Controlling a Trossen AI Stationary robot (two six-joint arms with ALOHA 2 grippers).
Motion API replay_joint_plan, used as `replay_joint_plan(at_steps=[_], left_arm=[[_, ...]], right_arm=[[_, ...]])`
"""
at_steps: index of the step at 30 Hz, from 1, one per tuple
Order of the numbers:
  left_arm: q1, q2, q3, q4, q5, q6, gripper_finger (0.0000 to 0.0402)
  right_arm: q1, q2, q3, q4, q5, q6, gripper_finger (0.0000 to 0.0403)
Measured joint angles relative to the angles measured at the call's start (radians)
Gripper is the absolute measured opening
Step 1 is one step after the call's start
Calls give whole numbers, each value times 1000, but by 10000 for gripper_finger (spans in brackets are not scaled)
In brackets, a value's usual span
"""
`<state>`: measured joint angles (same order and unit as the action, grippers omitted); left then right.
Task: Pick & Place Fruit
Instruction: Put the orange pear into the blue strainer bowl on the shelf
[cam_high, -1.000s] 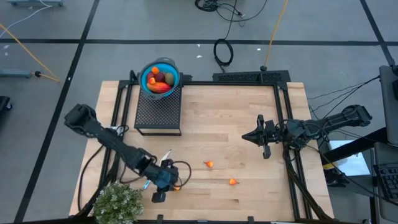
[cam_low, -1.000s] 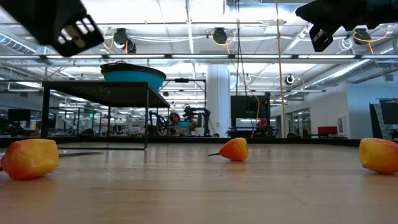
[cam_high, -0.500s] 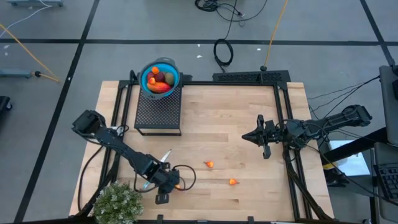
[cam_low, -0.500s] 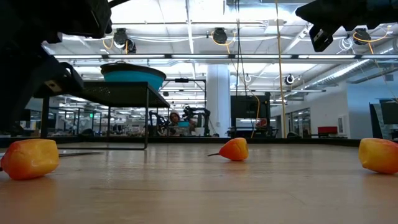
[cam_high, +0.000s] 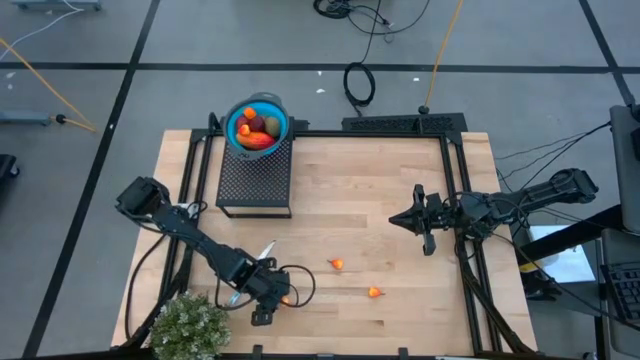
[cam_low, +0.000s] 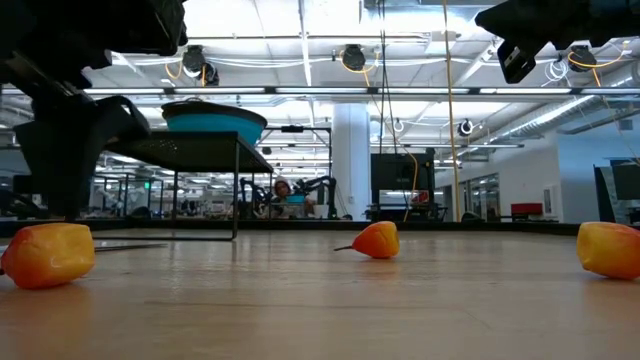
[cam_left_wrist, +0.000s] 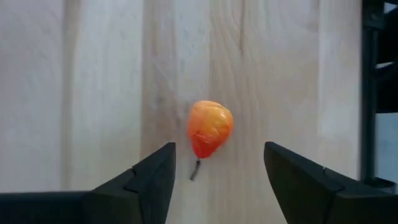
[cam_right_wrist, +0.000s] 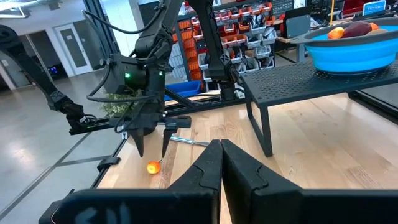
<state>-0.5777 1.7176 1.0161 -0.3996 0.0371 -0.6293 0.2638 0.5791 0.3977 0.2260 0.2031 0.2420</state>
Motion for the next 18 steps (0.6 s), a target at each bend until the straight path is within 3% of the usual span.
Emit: replay_joint_plan(at_steps=[9, 18], left_arm=[[-2, 13, 0, 68, -38, 37, 246], [-10, 105, 1, 83, -38, 45, 246]], right_arm=[[0, 0, 0, 0, 0, 0, 0], [0, 5, 1, -39, 0, 0, 0]])
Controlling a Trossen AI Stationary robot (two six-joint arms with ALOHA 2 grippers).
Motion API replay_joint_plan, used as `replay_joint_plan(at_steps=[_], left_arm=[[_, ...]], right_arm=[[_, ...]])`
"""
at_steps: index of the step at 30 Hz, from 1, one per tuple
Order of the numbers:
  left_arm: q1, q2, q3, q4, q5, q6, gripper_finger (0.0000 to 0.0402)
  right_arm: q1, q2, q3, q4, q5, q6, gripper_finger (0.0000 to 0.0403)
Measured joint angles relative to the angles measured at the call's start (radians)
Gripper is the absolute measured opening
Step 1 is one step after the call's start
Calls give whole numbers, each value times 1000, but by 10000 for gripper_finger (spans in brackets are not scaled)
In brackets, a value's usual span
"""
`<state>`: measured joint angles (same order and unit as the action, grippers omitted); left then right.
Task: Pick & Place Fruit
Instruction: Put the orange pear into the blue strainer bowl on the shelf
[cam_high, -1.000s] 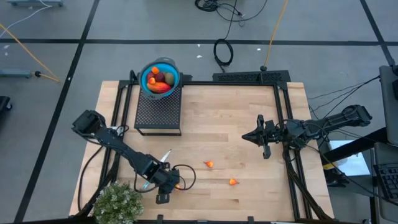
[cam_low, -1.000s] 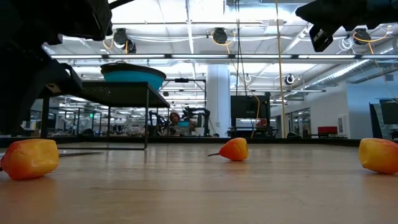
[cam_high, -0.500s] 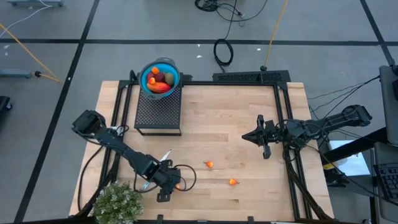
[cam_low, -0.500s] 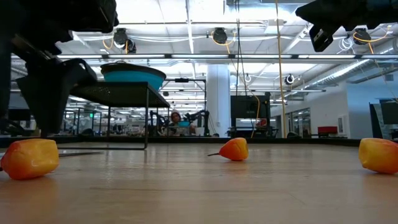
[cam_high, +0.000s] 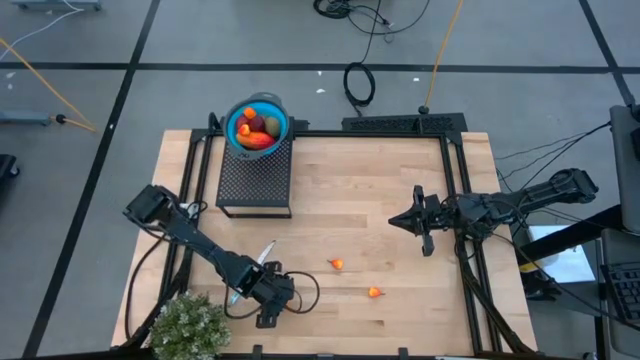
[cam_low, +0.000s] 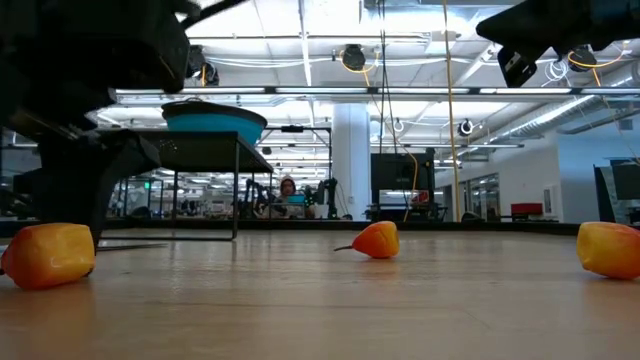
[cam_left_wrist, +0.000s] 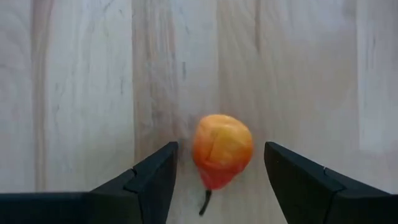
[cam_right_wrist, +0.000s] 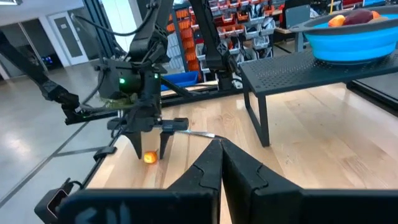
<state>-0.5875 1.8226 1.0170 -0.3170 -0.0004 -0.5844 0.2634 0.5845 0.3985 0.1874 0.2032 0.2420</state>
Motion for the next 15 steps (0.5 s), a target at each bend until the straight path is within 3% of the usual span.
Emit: replay_joint_plan(at_steps=[8, 15], left_arm=[[5, 15, 1, 31, -58, -22, 241], [5, 15, 0, 29, -49, 7, 180]], right_arm=[[0, -2, 0, -13, 0, 0, 0], [0, -1, 0, -13, 0, 0, 0]])
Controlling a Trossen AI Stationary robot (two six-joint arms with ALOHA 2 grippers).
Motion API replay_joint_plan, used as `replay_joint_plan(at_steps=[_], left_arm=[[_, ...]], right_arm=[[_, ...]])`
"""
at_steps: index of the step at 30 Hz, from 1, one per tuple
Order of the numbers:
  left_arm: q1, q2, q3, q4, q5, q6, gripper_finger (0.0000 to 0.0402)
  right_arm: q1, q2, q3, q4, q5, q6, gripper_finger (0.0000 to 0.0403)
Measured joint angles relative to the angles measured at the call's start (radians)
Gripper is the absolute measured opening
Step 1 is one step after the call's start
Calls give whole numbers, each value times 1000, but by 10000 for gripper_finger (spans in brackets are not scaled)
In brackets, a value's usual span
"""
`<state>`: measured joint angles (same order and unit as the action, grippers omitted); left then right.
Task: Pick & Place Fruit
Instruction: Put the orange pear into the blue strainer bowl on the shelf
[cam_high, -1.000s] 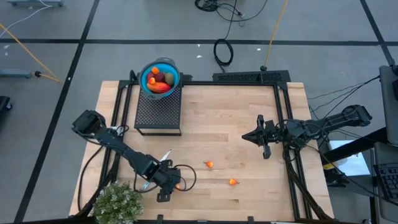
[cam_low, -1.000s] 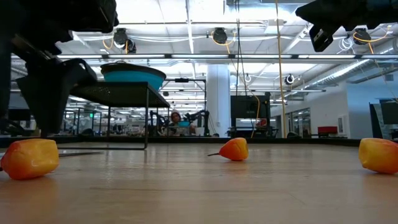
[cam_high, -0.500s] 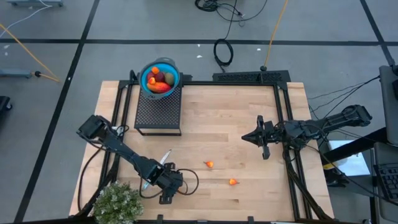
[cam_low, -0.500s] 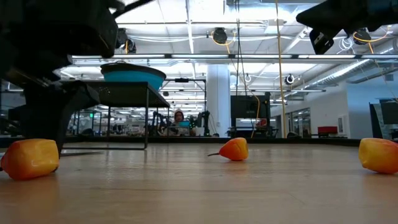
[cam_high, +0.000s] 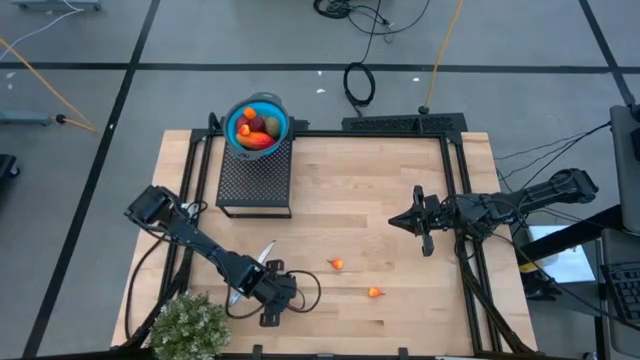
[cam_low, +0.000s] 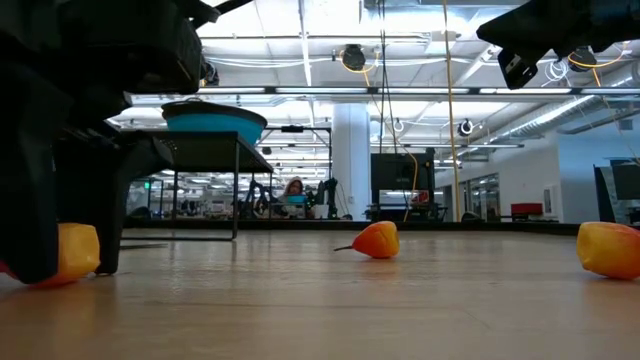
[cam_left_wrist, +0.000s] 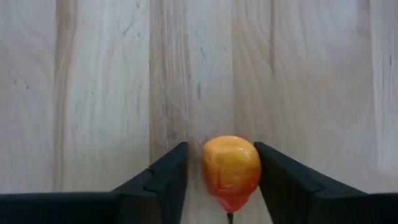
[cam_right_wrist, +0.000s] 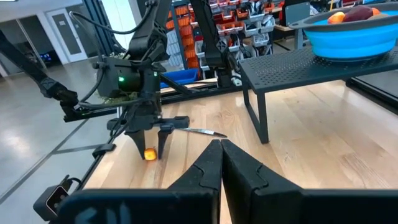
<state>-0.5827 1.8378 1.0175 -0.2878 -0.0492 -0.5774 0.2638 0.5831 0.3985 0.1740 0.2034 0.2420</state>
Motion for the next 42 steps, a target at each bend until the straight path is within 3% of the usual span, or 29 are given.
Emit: replay_joint_plan(at_steps=[11, 22, 26, 31, 38, 42], left_arm=[[9, -15, -1, -10, 64, -4, 104], [83, -227, -2, -21, 28, -2, 103], [101, -298, -2, 81, 12, 45, 103], [103, -360, -1, 330, 18, 178, 104], [95, -374, 0, 662, 129, 262, 104], [81, -374, 0, 815, 138, 268, 104]], right_arm=[[0, 0, 0, 0, 0, 0, 0], [0, 0, 0, 1, 0, 0, 0], [0, 0, 0, 1, 0, 0, 0], [0, 0, 0, 1, 0, 0, 0], [0, 0, 0, 1, 0, 0, 0], [0, 0, 0, 0, 0, -5, 0]])
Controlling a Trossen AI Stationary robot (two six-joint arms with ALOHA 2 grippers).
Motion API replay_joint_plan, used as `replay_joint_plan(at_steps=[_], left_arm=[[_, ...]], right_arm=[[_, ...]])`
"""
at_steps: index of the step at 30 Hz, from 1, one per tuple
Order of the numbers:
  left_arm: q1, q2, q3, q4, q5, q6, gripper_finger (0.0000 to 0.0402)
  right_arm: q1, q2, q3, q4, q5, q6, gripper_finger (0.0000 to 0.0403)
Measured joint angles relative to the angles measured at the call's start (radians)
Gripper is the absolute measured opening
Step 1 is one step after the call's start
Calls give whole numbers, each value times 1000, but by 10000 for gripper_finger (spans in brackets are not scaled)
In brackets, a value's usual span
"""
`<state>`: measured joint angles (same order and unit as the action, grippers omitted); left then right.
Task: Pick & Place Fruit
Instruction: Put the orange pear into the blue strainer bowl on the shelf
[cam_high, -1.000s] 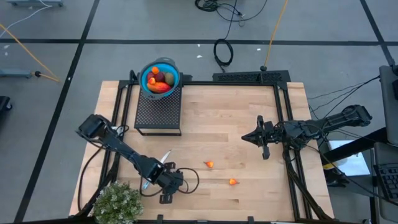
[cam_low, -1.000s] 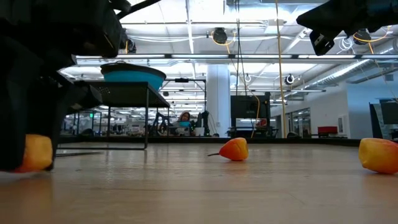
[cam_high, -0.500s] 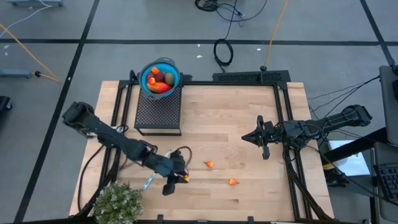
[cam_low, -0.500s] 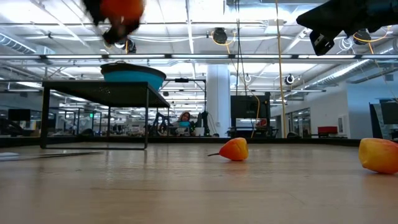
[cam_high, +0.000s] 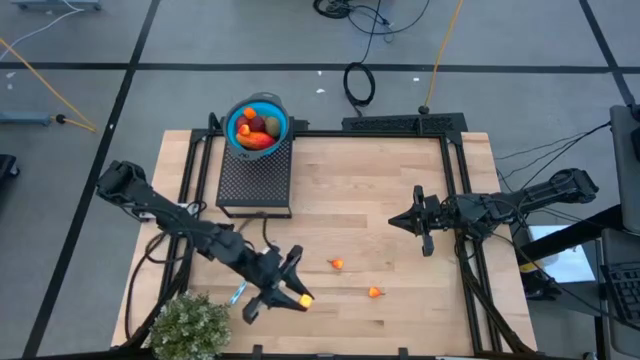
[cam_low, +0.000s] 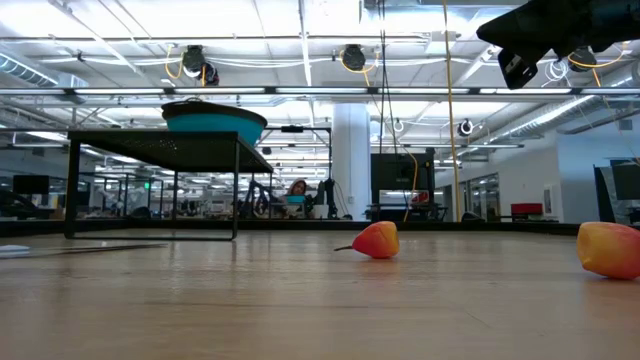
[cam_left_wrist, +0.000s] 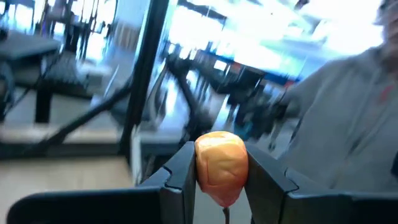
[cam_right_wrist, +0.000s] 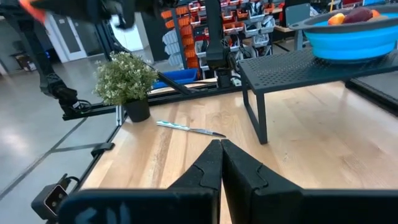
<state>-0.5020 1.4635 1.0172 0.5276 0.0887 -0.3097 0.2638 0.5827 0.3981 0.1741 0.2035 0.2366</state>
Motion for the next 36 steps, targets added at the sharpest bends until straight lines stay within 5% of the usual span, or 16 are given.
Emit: replay_joint_plan(at_steps=[13, 21, 28, 31, 36], left_arm=[[-64, 0, 0, 463, 81, 192, 104], [-92, 0, 0, 539, 222, 313, 104], [-100, 0, 0, 552, 225, 341, 104], [-101, 0, 0, 550, 138, 326, 104], [-99, 2, -1, 602, -238, 255, 104]], right_arm=[[0, 0, 0, 0, 2, -48, 0], [0, 0, 0, 1, 3, -96, 0], [0, 0, 0, 1, 4, -96, 0], [0, 0, 0, 1, 4, -96, 0], [0, 0, 0, 1, 4, -94, 0]])
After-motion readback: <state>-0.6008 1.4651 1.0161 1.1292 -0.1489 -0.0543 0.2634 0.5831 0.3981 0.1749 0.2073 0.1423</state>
